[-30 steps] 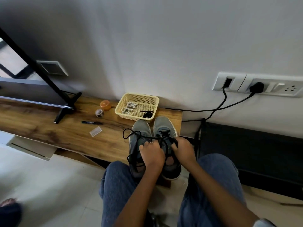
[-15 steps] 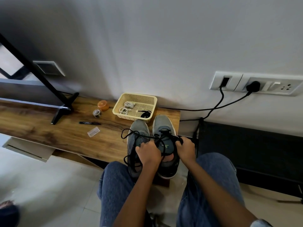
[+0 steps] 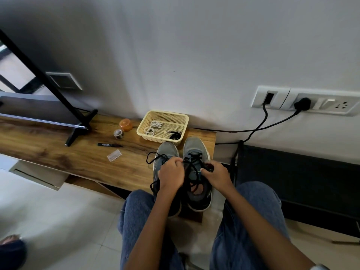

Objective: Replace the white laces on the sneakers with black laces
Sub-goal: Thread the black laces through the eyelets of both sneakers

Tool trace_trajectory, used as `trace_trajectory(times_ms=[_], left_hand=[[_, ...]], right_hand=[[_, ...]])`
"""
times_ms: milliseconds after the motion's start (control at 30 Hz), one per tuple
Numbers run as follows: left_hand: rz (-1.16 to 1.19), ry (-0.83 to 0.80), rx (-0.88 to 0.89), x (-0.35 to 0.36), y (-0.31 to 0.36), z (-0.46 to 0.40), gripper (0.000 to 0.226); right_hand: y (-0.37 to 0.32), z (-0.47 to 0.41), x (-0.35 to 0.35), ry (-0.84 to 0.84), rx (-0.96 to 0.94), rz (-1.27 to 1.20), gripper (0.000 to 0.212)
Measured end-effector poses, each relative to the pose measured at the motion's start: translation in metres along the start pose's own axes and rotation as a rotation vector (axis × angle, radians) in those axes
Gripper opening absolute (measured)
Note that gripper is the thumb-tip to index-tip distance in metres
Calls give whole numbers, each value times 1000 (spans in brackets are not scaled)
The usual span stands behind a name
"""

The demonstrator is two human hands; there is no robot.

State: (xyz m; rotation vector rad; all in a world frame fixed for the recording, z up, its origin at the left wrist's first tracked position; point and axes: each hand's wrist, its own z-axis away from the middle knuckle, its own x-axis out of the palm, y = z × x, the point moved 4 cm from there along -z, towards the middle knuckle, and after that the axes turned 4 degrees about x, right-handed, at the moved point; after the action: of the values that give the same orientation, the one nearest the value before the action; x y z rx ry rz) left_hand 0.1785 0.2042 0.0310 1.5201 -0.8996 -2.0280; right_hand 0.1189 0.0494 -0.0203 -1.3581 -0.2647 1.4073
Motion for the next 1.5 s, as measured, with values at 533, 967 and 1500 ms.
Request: trace_trajectory(times_ms=[533,967,1500], left_hand=[[7,-288,218,26,19,10,32],[-87,77,153,23,10,-8,12],[-58,81,52,53,-2,-20,12]], right_hand=[[-28,29,-10,36,-204,-359,17],[-14,7,-3,102,-24,-145,24],[2,-10,4,-85,179,-374,26]])
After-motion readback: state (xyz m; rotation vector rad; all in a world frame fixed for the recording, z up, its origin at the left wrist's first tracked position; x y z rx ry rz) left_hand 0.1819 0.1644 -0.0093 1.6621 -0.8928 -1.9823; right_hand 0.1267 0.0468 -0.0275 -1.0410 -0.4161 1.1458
